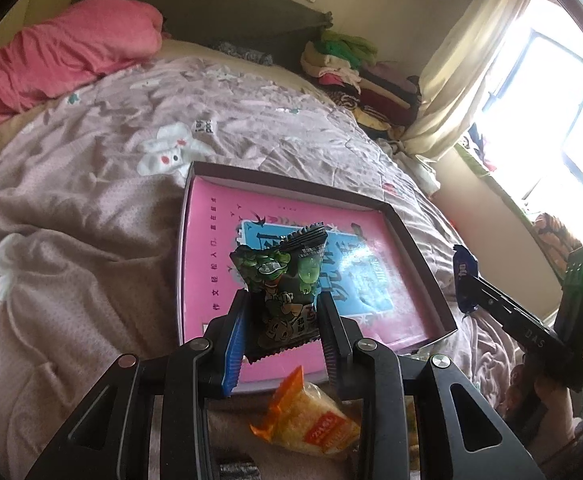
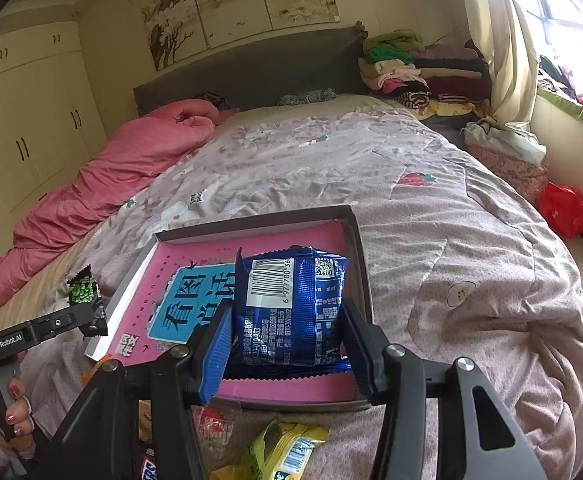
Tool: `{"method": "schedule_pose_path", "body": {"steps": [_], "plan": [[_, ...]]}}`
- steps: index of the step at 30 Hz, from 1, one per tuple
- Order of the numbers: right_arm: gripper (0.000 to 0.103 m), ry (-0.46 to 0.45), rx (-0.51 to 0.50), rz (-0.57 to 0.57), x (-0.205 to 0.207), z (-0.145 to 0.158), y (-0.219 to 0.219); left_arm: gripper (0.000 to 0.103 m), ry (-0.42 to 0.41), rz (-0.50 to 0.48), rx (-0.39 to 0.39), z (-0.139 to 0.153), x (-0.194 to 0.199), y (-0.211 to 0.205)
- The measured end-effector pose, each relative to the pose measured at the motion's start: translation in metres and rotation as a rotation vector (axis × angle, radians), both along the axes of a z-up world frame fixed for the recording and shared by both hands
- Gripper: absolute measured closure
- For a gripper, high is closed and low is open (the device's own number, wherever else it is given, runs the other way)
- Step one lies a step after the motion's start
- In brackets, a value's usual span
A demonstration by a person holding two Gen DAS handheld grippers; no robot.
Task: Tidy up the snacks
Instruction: 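Carry the blue bag with the right tool while the left tool carries the green packet over the tray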
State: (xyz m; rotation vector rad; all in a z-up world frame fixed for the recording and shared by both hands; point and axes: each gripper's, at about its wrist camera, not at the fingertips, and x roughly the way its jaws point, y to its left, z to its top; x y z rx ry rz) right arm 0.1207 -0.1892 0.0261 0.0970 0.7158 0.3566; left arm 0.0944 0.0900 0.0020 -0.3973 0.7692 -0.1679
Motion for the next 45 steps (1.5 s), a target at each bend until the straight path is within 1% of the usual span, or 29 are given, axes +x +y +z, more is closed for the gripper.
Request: {"method": "schedule_pose_path", "body": {"steps": [3,9,22,33,45], "plan": [[0.051,0.007,-0.008,-0.001,0.004,-0.003,0.001,0.068,0.017,-0.007,-0.011,-0.007,0.007,0.002],[0.051,0.028,-0.027,-0.005,0.012,-0.011,0.005,0.068,0.048,-0.02,-0.002,-0.018,0.016,0.002],[0.051,0.091,-0.093,-0.02,0.027,-0.032,0.012,0.068,0.088,-0.036,0.021,-0.03,0.021,0.001],[0.051,0.137,-0.151,-0.028,0.029,-0.049,0.015,0.068,0.114,-0.051,0.031,-0.039,0.023,-0.001],[0.05,0.144,-0.221,-0.003,0.024,-0.05,0.02,0.068,0.14,-0.085,0.054,-0.041,0.023,-0.008]]}}
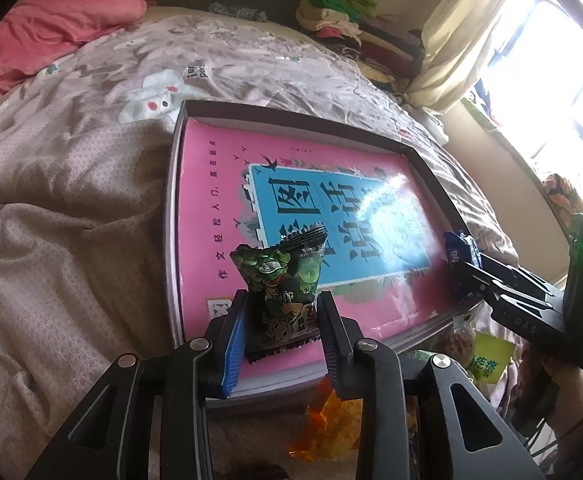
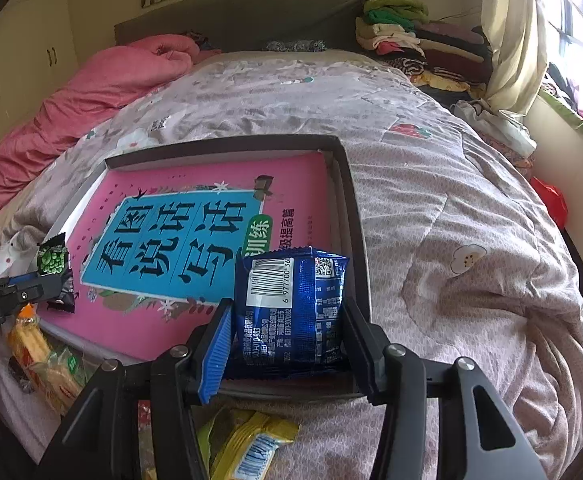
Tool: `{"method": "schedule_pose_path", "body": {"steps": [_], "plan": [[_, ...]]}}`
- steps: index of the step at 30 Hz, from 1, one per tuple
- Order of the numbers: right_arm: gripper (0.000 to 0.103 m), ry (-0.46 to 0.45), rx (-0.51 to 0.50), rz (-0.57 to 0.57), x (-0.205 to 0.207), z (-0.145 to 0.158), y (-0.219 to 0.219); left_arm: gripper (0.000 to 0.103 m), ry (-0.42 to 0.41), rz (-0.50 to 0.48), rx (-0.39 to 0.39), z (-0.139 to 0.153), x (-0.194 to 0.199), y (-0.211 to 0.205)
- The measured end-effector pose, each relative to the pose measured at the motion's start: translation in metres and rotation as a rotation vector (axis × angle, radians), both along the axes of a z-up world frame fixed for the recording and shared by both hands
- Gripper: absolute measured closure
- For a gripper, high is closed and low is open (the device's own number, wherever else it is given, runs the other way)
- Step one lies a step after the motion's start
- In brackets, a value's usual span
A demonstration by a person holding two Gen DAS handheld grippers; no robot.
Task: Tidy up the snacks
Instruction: 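Carry the blue bag with the right tool while the left tool carries the green packet over the tray, then open the right tool to drop the blue bag in the tray while the left tool releases the green packet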
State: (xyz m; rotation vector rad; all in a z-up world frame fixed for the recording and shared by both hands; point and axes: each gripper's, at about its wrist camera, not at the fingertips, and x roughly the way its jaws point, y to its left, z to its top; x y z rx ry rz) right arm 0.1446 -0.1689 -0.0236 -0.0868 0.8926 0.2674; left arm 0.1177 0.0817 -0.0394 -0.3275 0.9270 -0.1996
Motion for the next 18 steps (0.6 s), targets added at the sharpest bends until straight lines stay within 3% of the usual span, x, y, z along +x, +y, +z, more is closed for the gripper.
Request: {"method": "schedule_pose_path", "body": {"steps": [18], "plan": [[0.05,0.014,0.048,-0.035,-0.008,0.005,-0.011,0.065,0.023,-0.012,-0.037,0.001,-0.001,0.003]]}}
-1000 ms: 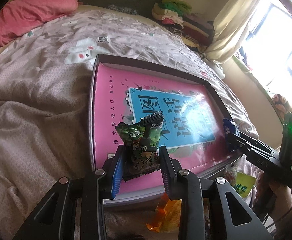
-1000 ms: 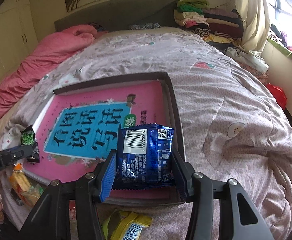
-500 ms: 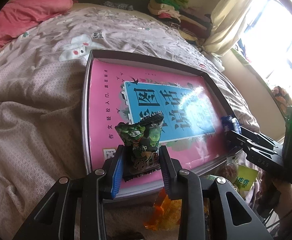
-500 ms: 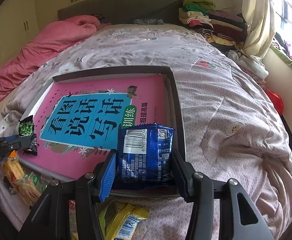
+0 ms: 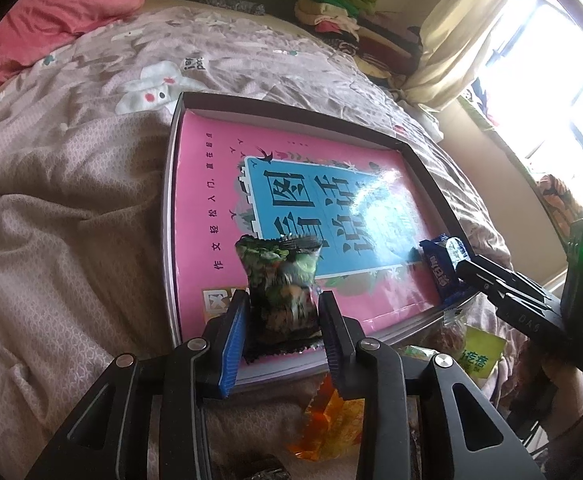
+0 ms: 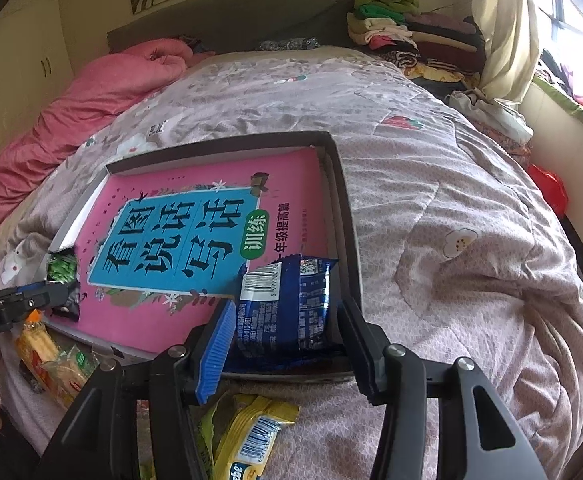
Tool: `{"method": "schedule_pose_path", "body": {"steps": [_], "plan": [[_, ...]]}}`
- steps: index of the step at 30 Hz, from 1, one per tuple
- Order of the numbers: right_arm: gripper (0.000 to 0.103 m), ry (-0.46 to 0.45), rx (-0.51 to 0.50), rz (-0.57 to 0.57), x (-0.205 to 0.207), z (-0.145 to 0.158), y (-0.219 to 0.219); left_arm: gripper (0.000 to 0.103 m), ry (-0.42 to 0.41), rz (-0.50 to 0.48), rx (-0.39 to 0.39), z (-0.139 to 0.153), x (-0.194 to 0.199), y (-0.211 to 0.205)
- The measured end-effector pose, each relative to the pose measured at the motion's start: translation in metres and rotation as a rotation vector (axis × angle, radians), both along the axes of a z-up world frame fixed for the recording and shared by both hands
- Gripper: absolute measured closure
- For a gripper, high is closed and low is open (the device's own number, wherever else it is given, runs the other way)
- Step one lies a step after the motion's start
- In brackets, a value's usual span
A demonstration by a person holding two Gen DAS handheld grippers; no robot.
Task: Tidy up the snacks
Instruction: 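Open the right tool to drop the blue bag in the tray while the left tool releases the green packet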
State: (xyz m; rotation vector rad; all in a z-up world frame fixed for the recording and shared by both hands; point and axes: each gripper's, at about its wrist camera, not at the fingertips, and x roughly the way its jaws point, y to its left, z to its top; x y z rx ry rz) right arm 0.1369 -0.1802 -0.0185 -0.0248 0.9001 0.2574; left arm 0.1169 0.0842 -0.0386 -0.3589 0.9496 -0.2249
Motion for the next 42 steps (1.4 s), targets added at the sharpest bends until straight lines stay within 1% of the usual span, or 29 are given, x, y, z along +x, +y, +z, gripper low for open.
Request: {"method": "schedule_pose_path", "body": {"steps": [3,8,10,11,14,16,21,26,29,32,36,42], "plan": [[0.05,-0.004,0.024,-0.012,-0.002,0.004,-0.004,0.061,0.0,0.0,-0.013,0.001,-0.001,0.002],[0.05,-0.017,0.043,-0.02,-0.007,0.011,-0.008,0.059,0.001,0.003,-0.025,0.003,-0.002,0.005],[0.05,-0.024,0.052,-0.019,-0.009,0.014,-0.008,0.056,0.0,0.008,-0.031,0.004,-0.002,0.006],[0.05,-0.025,0.056,-0.019,-0.01,0.015,-0.008,0.052,-0.001,0.01,-0.031,0.004,-0.003,0.007],[0.05,-0.036,0.065,-0.012,-0.014,0.02,-0.007,0.051,-0.001,0.017,-0.05,0.005,-0.004,0.01],[0.05,-0.044,0.07,-0.007,-0.017,0.024,-0.006,0.05,-0.007,0.02,-0.051,0.008,-0.006,0.011],[0.048,-0.067,0.085,0.004,-0.023,0.033,-0.005,0.042,-0.022,0.02,-0.055,0.014,-0.01,0.013],[0.048,-0.088,0.103,0.017,-0.03,0.041,-0.004,0.039,-0.041,0.031,-0.059,0.02,-0.014,0.018],[0.045,-0.105,0.113,0.028,-0.035,0.045,-0.003,0.036,-0.054,0.038,-0.061,0.026,-0.016,0.022],[0.044,-0.117,0.121,0.038,-0.04,0.049,-0.003,0.034,-0.069,0.045,-0.062,0.031,-0.019,0.025],[0.043,-0.117,0.129,0.042,-0.046,0.052,-0.004,0.03,-0.089,0.047,-0.052,0.037,-0.024,0.027],[0.043,-0.116,0.134,0.056,-0.055,0.054,-0.003,0.029,-0.122,0.041,-0.009,0.046,-0.033,0.022]]}}
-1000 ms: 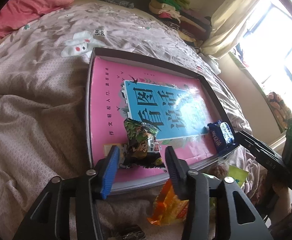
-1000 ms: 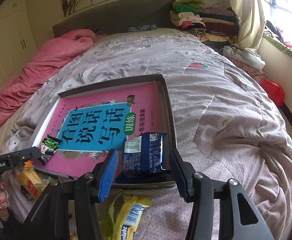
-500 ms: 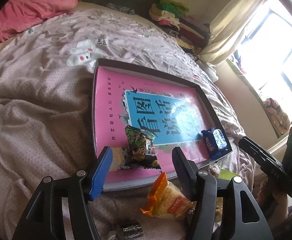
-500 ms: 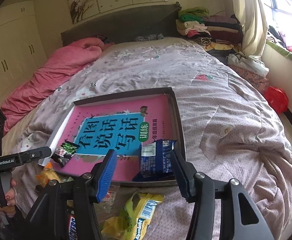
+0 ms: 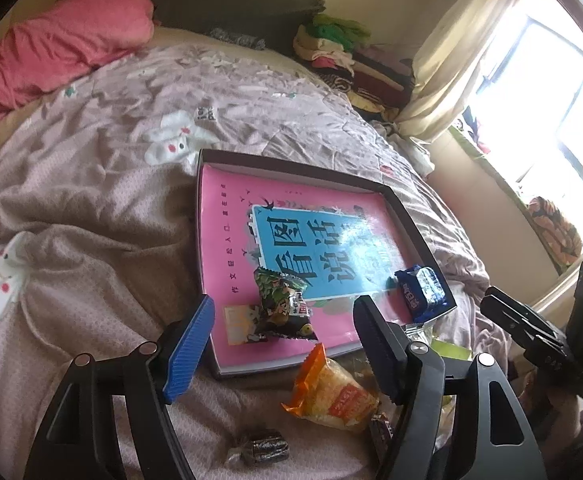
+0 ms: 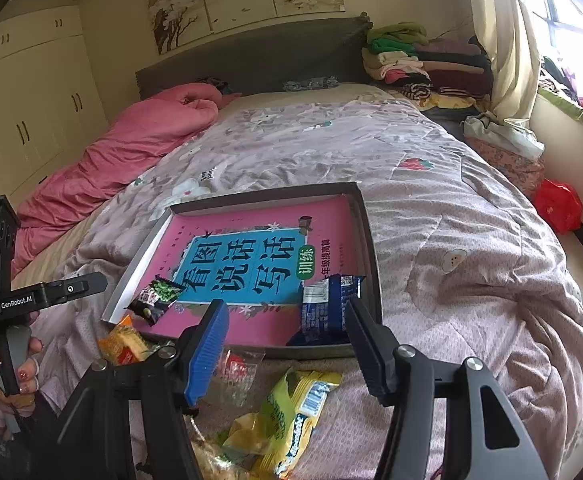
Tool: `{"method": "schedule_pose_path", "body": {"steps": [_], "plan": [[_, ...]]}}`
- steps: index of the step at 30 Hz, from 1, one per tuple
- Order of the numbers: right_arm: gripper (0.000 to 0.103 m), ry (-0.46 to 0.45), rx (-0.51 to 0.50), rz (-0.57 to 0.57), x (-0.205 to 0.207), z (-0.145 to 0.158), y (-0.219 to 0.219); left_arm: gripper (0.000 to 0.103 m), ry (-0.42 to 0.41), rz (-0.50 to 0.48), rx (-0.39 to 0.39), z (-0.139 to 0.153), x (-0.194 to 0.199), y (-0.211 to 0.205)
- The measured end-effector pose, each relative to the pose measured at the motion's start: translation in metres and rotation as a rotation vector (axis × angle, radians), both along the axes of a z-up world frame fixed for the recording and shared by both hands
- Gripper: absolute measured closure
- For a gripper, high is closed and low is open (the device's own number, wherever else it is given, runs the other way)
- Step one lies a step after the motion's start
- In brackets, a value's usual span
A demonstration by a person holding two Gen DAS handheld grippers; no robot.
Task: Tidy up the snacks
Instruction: 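Open the right tool to drop the blue bag in the tray while the left tool releases the green packet, then withdraw both open tools from the tray back toward the snacks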
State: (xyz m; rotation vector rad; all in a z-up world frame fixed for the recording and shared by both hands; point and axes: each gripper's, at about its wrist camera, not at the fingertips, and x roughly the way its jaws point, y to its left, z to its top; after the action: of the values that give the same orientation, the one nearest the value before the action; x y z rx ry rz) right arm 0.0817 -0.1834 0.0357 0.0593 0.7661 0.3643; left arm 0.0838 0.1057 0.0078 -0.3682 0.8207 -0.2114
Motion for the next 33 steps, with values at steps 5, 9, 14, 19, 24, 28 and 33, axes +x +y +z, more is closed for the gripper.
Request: {"method": "schedule_pose_path", "body": {"steps": [5,9,14,19,24,28,33], "plan": [[0.043,0.001,0.0,0.021,-0.009,0.002,0.002,0.029,-0.021,-0.011,0.031,0.006,-0.009,-0.005],[0.043,-0.001,-0.01,0.054,-0.019,0.001,0.008,0.028,-0.012,-0.012,0.026,0.004,-0.015,-0.007],[0.043,-0.002,-0.022,0.085,-0.031,0.0,0.015,0.028,0.004,-0.013,0.018,0.001,-0.022,-0.01],[0.043,-0.012,-0.043,0.105,-0.041,0.0,0.02,0.028,0.019,-0.017,0.022,-0.002,-0.029,-0.016],[0.043,-0.022,-0.058,0.121,-0.049,0.0,0.022,0.028,0.034,-0.027,0.028,-0.004,-0.037,-0.025],[0.041,-0.025,-0.073,0.137,-0.055,-0.002,0.025,0.028,0.041,-0.036,0.033,-0.005,-0.044,-0.033],[0.04,-0.038,-0.107,0.163,-0.063,-0.004,0.029,0.028,0.058,-0.055,0.049,-0.008,-0.047,-0.041]]}}
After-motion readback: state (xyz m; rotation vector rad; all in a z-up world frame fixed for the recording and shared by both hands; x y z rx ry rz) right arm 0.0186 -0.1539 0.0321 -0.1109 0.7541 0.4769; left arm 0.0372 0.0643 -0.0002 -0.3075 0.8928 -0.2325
